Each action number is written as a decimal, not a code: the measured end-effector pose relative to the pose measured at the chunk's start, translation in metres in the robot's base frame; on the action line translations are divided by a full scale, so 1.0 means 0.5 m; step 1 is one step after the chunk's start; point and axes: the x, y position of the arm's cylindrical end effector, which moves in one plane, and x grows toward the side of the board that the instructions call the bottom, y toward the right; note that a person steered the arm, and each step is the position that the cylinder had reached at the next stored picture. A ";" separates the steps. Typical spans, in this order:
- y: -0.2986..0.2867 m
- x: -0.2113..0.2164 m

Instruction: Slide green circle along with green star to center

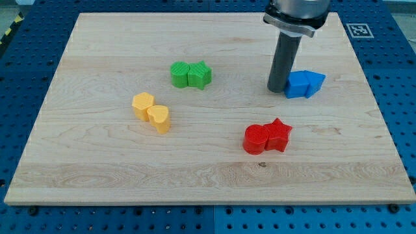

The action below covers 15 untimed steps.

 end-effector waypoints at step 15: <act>-0.363 -0.033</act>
